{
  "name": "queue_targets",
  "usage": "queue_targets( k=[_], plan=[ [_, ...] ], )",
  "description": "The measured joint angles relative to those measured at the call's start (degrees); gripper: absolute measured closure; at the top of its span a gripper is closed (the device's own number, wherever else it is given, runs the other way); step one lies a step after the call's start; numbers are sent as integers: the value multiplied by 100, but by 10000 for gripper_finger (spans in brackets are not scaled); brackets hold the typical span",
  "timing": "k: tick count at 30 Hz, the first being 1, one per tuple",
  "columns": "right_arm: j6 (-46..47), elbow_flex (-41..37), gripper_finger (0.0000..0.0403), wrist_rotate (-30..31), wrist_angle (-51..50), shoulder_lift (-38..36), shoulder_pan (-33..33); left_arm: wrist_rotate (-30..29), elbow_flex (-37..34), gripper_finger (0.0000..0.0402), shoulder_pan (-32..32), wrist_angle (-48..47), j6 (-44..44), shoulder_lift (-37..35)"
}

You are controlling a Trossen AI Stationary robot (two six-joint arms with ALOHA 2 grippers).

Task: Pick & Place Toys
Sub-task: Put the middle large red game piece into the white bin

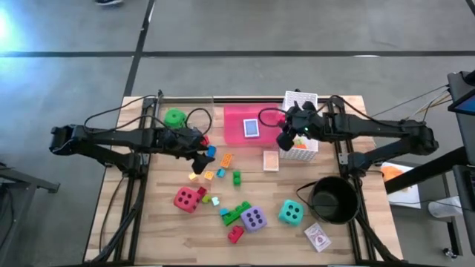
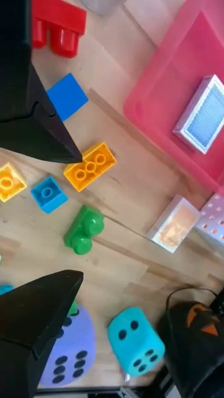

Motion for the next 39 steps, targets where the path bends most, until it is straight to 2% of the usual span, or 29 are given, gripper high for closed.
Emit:
queue_targets(
  k=[5, 9, 22, 36, 39],
  plan=[
    [384, -544, 274, -161, -1, -9, -583, 1, 0, 105, -32, -121, 0, 0],
    [539, -826, 274, -603, -22, -3, -995, -1, 0, 105, -32, -330, -2, 0],
    [666, -1094, 274, -1609, -269, 20, -1966, 0, 0, 105, -32, -422, -4, 0],
    [-27, -339, 274, -1705, -1568, 1181, -2137, 3, -2, 105, -32, -462, -24, 0],
    [-149, -363, 274, -1955, -1581, 1341, -2137, 1, -7, 105, -32, -483, -54, 0]
  ],
)
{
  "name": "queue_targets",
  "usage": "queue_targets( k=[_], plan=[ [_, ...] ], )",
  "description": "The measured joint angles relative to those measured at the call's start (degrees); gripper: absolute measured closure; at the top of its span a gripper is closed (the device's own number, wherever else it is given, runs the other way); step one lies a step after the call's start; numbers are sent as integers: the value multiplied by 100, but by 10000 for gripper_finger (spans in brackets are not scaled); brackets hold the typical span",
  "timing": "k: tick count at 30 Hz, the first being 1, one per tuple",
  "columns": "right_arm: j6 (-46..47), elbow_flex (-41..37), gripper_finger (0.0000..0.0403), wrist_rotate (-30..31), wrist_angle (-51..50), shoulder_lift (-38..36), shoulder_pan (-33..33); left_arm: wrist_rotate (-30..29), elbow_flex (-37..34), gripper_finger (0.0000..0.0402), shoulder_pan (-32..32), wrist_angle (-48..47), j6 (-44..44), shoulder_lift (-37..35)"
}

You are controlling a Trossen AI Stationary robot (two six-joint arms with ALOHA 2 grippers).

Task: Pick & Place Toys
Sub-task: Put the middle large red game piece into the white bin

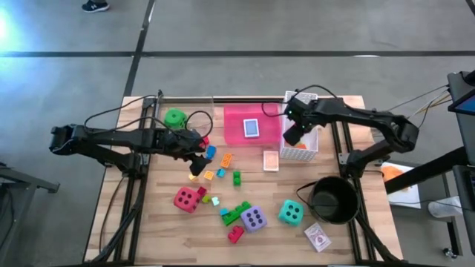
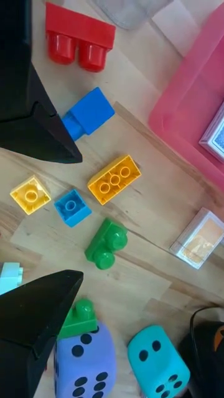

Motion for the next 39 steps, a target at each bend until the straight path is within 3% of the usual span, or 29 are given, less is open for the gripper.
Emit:
queue_targets(
  k=[18, 39],
  plan=[
    [-268, -136, 274, -260, 59, 632, 387, 0, 0, 105, 0, 4, 32, 0],
    [-389, -162, 274, -430, 52, 665, 389, -1, 0, 105, 0, 4, 52, 2]
  ],
)
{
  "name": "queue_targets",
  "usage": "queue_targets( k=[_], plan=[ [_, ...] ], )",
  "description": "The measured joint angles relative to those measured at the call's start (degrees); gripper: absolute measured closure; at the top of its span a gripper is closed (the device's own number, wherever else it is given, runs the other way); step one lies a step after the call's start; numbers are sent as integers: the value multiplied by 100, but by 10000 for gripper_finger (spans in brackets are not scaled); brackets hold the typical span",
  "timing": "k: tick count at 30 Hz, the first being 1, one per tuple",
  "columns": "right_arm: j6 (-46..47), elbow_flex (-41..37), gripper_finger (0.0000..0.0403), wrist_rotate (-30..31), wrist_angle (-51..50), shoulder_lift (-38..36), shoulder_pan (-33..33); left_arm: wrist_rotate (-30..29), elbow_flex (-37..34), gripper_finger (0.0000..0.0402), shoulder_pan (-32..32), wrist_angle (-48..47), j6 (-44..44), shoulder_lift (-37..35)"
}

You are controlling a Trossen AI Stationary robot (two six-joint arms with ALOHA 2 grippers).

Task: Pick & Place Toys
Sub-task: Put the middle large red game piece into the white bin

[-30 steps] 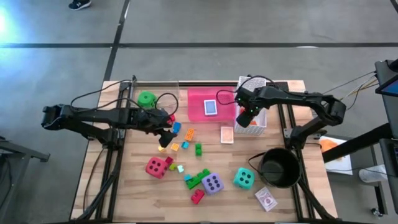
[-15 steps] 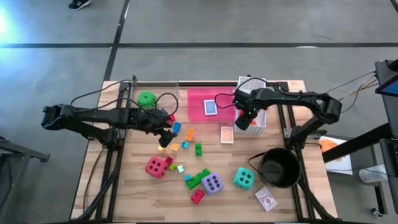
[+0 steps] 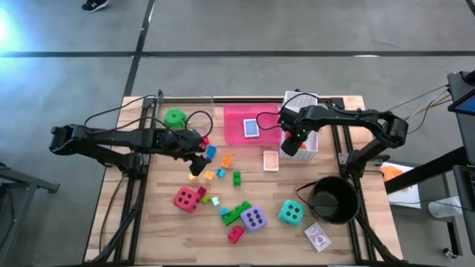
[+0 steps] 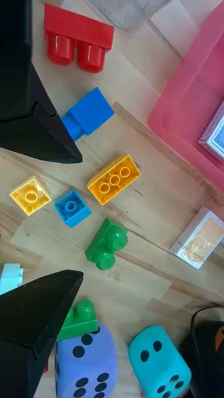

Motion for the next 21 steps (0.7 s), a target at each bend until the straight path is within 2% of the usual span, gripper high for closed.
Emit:
queue_targets(
  k=[4, 10, 14, 21],
  plan=[
    [-4, -2, 271, -19, -2, 0, 0, 1, 0, 105, 0, 0, -2, 0],
    [-28, -2, 193, -19, 2, 0, -2, 0, 0, 105, 0, 0, -2, 0],
    [-39, -2, 159, -11, 0, -2, -4, 1, 0, 105, 0, 0, -2, 0],
    [-34, 4, 140, -8, 0, -18, -4, 1, 0, 105, 2, 0, -16, 0]
  ],
)
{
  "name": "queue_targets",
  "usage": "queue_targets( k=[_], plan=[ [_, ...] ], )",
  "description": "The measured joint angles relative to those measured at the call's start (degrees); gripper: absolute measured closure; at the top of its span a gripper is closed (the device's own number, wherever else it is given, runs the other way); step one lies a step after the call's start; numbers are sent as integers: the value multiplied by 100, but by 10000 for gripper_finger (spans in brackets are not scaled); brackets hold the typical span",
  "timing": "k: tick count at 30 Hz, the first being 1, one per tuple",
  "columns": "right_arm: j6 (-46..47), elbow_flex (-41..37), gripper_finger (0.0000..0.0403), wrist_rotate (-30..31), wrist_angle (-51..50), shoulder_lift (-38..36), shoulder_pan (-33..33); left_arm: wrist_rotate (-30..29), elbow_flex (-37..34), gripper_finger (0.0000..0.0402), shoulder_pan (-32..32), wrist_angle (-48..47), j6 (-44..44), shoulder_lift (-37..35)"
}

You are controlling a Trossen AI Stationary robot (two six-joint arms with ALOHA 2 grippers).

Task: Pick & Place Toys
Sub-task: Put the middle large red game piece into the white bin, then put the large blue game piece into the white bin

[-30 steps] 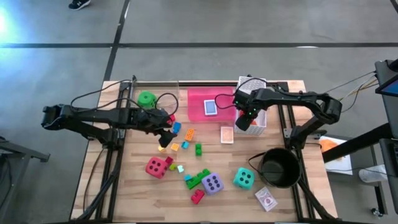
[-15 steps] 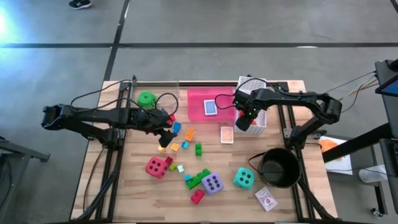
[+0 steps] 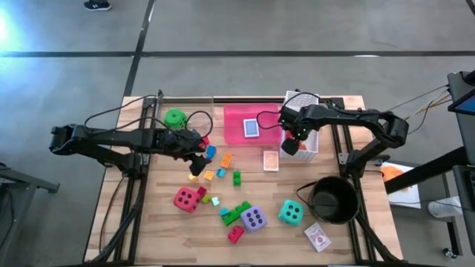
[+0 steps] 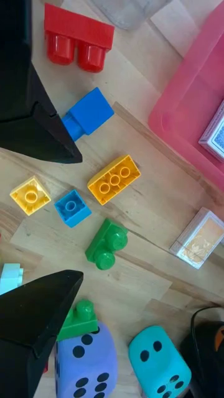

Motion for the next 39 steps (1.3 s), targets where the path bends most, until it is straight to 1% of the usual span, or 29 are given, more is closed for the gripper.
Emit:
queue_targets(
  k=[6, 9, 14, 16, 19, 23, 28, 39],
  plan=[
    [38, -32, 138, -3, -103, -266, 8, -77, 0, 105, 0, -96, -193, 2],
    [110, -26, 138, -28, -183, -508, 11, -383, 0, 105, 0, -218, -465, 2],
    [335, -24, 138, -27, -251, -869, 24, -1026, 0, 105, 4, -399, -1200, 2],
    [431, -24, 138, -26, -249, -982, 28, -1158, 0, 105, 4, -382, -1340, 35],
    [549, -21, 138, -26, -249, -1156, 49, -1180, 0, 105, 12, -314, -1455, 175],
    [584, -19, 138, -24, -232, -1408, 158, -1175, 34, 105, 32, -191, -1472, 555],
    [862, -15, 138, 30, -225, -1750, 329, -1156, 199, 105, 172, -199, -1402, 1081],
    [1209, -11, 138, 611, -188, -2194, 1015, -1152, 497, 105, 635, -210, -1315, 2452]
  ],
)
